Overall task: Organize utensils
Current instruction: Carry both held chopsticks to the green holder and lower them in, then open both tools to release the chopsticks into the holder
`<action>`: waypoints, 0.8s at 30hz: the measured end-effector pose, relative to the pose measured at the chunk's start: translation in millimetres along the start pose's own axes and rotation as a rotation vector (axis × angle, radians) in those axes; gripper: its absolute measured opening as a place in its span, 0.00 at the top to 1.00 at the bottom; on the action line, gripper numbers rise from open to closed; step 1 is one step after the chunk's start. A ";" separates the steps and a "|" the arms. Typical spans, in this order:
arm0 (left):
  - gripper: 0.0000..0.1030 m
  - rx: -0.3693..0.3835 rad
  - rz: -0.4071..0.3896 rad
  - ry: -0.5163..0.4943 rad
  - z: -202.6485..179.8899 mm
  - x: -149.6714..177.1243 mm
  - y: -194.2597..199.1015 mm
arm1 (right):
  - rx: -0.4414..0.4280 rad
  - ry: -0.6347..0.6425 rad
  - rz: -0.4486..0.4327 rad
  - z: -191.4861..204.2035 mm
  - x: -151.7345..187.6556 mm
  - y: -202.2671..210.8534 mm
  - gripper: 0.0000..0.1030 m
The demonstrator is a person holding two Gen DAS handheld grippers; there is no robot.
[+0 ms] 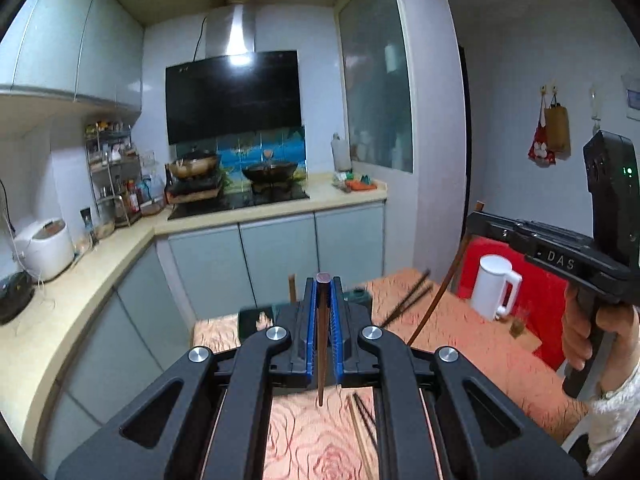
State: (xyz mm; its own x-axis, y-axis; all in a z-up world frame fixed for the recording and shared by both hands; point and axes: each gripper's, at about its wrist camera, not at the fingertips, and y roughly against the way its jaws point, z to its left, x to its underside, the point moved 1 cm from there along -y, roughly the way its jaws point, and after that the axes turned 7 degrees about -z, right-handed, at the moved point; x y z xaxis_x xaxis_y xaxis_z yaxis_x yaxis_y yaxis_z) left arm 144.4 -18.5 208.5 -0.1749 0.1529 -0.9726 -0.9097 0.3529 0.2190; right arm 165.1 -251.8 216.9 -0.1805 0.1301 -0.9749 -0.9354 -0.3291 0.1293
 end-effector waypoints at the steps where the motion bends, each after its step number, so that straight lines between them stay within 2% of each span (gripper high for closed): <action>1: 0.94 -0.002 -0.005 0.004 -1.3 -5.5 -3.0 | 0.004 0.000 -0.009 -0.6 -4.0 -1.1 0.93; 6: 0.94 -0.049 -0.042 0.052 -1.8 -32.5 -30.2 | 0.049 0.009 -0.045 -4.8 -24.4 -26.3 0.93; 11: 0.94 -0.117 -0.053 0.058 0.6 -37.7 -62.5 | 0.090 0.008 -0.065 -12.2 -24.7 -54.2 0.93; 17: 0.94 -0.145 -0.020 0.121 14.2 -22.1 -105.6 | 0.117 0.021 -0.007 -15.4 -6.3 -93.0 0.93; 24: 0.94 -0.160 0.063 0.108 23.2 15.8 -128.8 | 0.126 0.049 0.091 -10.9 33.0 -115.6 0.93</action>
State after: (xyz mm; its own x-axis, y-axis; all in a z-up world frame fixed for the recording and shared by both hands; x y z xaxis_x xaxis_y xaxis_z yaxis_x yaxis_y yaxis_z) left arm 267.6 -40.1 166.8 -0.2653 0.0672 -0.9618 -0.9424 0.1929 0.2734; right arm 270.6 -219.6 167.8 -0.2540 0.0581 -0.9655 -0.9472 -0.2168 0.2362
